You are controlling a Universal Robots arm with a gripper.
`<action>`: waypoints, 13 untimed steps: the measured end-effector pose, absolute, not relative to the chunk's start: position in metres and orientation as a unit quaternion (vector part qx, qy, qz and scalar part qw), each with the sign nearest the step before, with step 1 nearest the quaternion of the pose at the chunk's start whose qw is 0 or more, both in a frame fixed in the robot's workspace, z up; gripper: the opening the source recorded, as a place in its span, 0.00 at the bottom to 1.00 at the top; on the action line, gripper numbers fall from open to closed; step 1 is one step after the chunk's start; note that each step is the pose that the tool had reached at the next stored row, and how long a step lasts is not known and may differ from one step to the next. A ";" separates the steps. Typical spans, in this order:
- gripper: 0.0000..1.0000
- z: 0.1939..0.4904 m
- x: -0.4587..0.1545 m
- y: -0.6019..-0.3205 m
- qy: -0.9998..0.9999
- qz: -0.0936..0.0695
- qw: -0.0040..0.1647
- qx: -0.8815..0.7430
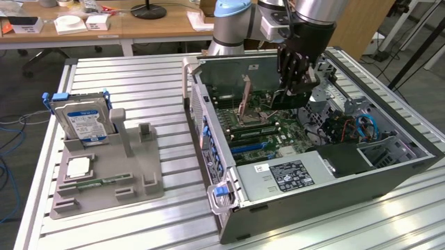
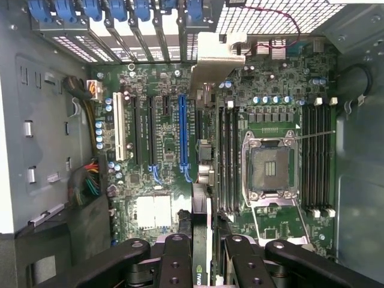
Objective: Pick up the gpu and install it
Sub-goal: 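Pick up the gpu and move the gpu toward the slot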
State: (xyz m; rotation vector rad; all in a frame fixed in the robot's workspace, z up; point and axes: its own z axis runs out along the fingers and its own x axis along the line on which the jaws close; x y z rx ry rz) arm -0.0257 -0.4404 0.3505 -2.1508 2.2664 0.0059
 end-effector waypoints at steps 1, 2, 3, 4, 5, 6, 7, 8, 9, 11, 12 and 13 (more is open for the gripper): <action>0.26 0.350 -0.026 -0.440 0.725 0.002 0.009 -0.688; 0.26 0.350 -0.026 -0.440 0.725 0.002 0.009 -0.688; 0.26 0.350 -0.026 -0.440 0.725 0.002 0.009 -0.688; 0.26 0.350 -0.026 -0.440 0.725 0.002 0.009 -0.688; 0.26 0.350 -0.026 -0.440 0.725 0.002 0.009 -0.688; 0.26 0.350 -0.026 -0.440 0.725 0.002 0.009 -0.688; 0.26 0.349 -0.026 -0.440 0.725 0.002 0.009 -0.688; 0.26 0.349 -0.026 -0.440 0.725 0.002 0.009 -0.688; 0.26 0.348 -0.026 -0.440 0.725 0.002 0.009 -0.688; 0.26 0.347 -0.026 -0.440 0.725 0.002 0.009 -0.688; 0.26 0.347 -0.026 -0.440 0.725 0.002 0.009 -0.688; 0.26 0.347 -0.026 -0.440 0.725 0.002 0.009 -0.688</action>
